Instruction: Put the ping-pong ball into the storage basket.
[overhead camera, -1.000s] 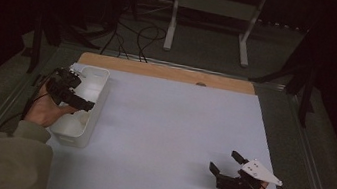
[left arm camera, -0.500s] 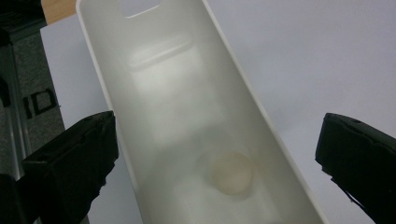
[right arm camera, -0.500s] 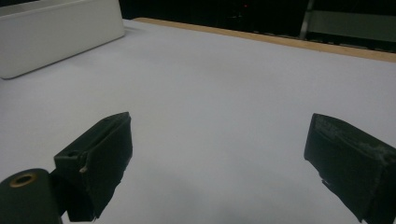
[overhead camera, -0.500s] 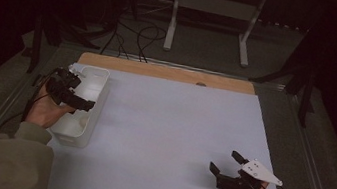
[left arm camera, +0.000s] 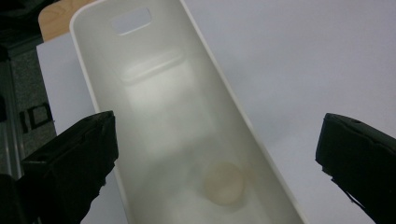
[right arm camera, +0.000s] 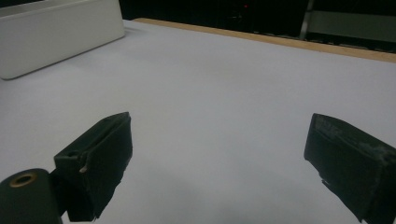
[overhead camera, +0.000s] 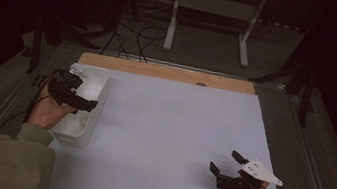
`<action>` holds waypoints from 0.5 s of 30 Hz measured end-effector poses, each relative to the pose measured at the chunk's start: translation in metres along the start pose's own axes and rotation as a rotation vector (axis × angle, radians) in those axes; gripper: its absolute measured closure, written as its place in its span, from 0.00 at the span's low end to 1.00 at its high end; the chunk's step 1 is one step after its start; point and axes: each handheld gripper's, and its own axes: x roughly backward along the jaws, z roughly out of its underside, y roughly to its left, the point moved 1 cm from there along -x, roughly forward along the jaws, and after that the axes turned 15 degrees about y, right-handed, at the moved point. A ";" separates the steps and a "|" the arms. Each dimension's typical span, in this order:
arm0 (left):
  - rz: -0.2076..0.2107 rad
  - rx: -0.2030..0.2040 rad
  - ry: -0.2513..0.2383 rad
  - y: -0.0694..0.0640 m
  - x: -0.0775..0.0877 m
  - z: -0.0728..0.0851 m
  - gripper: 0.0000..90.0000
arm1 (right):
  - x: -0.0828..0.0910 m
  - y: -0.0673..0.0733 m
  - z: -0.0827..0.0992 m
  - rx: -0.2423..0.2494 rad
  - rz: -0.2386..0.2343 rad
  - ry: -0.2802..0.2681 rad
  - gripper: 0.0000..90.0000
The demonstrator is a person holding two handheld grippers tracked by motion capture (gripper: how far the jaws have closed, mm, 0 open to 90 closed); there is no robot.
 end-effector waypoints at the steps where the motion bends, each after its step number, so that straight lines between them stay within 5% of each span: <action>1: 0.003 -0.002 -0.005 0.000 0.000 0.000 0.00 | 0.000 0.000 0.000 0.000 0.000 0.000 0.08; 15: 0.017 -0.024 -0.048 -0.006 0.001 -0.001 0.00 | -0.001 -0.001 0.000 0.001 -0.001 -0.001 0.08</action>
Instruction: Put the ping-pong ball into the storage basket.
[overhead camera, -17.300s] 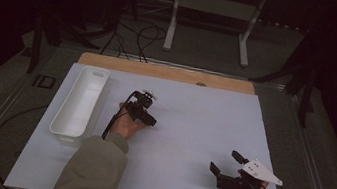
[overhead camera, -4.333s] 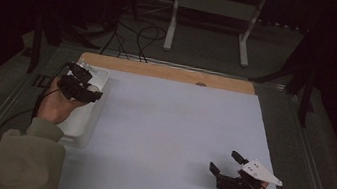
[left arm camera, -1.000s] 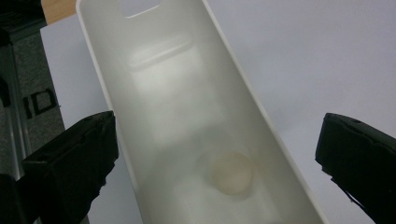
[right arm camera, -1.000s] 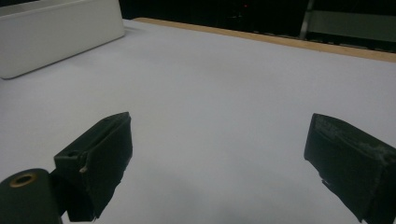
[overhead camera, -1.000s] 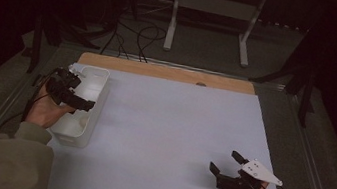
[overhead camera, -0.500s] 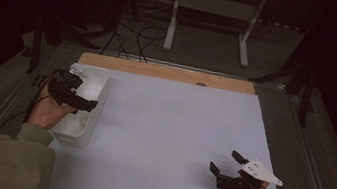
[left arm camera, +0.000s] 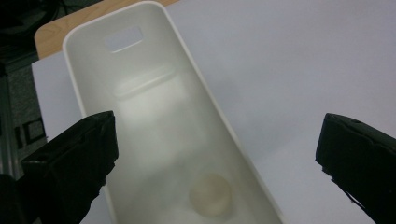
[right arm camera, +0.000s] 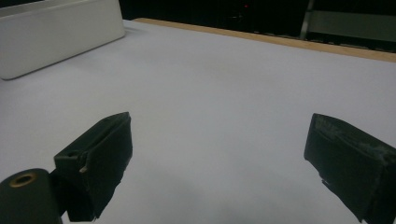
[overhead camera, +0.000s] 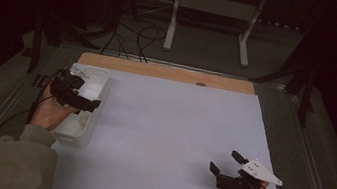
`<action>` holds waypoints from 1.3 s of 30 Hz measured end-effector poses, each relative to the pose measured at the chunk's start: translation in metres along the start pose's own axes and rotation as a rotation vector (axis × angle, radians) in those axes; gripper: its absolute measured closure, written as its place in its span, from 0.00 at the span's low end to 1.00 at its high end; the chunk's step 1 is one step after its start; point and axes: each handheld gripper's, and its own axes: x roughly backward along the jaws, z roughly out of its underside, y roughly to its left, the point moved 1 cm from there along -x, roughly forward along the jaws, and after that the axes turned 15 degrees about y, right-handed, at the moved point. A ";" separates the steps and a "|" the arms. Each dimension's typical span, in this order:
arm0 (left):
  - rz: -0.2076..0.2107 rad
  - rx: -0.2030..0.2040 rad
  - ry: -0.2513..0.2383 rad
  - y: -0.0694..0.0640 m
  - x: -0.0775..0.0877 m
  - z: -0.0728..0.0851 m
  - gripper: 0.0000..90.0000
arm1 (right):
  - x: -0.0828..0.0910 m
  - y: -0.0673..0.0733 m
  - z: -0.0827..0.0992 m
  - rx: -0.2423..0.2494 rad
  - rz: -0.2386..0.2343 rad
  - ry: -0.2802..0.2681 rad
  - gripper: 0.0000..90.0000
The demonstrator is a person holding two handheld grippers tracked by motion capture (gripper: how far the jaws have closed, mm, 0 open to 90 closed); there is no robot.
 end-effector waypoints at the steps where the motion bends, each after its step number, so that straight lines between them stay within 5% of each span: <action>1: 0.000 -0.004 -0.002 -0.001 0.000 0.000 0.00 | 0.000 0.000 0.000 0.001 0.000 0.000 0.08; 39: 0.079 -0.099 -0.147 -0.038 -0.014 0.000 0.00 | 0.001 0.000 0.000 0.001 -0.001 0.001 0.08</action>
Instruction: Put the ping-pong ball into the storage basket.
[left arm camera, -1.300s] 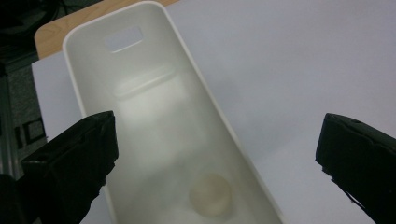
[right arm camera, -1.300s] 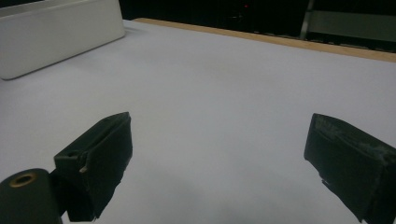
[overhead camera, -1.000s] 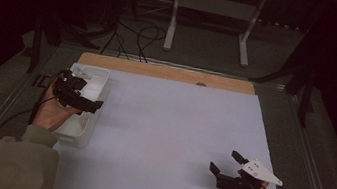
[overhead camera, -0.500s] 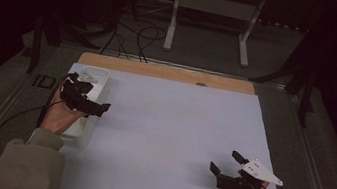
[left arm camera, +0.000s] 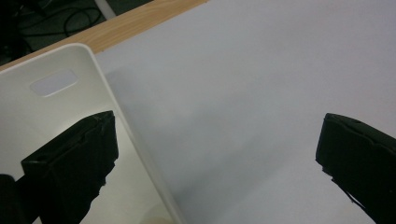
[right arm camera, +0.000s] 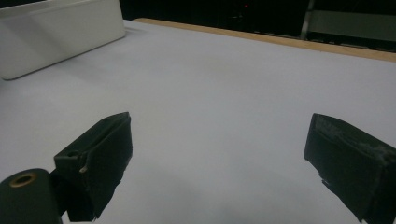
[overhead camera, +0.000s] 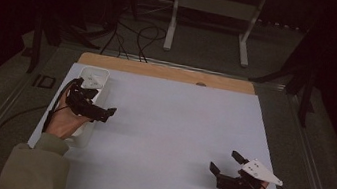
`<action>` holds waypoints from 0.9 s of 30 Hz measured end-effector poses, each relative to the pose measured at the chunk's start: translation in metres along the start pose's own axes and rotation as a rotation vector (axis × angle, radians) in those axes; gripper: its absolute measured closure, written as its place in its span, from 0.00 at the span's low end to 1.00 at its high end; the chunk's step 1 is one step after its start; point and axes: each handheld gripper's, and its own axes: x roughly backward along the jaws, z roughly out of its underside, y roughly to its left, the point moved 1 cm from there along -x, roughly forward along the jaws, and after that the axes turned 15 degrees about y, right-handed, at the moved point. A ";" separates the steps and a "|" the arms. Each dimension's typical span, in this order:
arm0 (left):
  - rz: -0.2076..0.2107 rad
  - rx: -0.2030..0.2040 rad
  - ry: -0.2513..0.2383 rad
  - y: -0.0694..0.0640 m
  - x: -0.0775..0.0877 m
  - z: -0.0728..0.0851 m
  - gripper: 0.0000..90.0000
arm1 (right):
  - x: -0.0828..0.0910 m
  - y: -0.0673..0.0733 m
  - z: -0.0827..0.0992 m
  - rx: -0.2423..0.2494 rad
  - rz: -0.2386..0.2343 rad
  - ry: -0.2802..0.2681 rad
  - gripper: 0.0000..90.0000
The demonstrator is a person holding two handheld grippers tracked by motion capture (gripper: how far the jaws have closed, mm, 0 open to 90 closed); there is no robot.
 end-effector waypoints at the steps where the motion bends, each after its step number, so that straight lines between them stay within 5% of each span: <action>1: 0.001 -0.007 -0.001 -0.002 -0.001 0.002 0.00 | 0.000 0.000 0.000 0.000 0.000 0.000 0.08; 27: 0.069 -0.014 -0.134 -0.021 -0.005 0.028 0.00 | 0.000 0.001 0.000 -0.001 0.000 -0.004 0.08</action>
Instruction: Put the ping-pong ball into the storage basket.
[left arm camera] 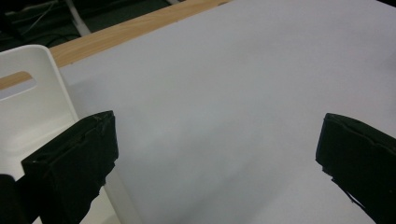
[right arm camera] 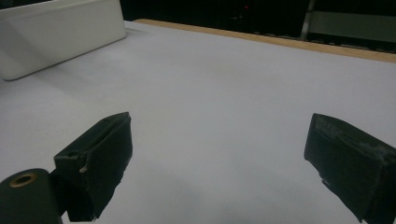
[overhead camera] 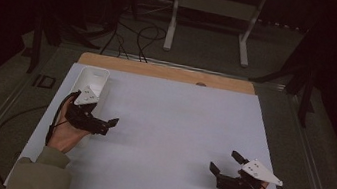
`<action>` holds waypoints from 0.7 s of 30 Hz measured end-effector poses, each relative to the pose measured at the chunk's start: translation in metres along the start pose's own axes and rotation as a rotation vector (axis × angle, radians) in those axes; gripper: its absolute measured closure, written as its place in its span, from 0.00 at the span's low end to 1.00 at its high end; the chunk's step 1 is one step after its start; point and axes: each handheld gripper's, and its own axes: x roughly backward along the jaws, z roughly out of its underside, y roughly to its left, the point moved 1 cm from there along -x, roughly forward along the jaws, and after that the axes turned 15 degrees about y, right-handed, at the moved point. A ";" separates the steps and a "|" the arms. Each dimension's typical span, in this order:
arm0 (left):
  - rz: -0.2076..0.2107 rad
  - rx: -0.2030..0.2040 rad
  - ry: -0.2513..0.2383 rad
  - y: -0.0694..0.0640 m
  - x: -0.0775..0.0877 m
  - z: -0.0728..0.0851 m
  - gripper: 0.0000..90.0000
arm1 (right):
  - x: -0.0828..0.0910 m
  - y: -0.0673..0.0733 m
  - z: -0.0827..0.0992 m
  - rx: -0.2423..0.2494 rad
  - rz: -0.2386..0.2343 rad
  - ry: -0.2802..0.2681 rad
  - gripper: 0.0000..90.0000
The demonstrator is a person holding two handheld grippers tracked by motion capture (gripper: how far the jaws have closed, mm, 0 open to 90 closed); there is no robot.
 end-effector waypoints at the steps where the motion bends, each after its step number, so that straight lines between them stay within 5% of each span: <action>1: 0.000 0.000 0.000 0.000 0.000 0.000 0.00 | 0.000 0.000 0.000 0.001 0.000 -0.001 0.08; 21: 0.017 -0.027 -0.080 -0.013 0.006 0.020 0.00 | 0.000 0.000 0.000 0.000 -0.002 0.000 0.08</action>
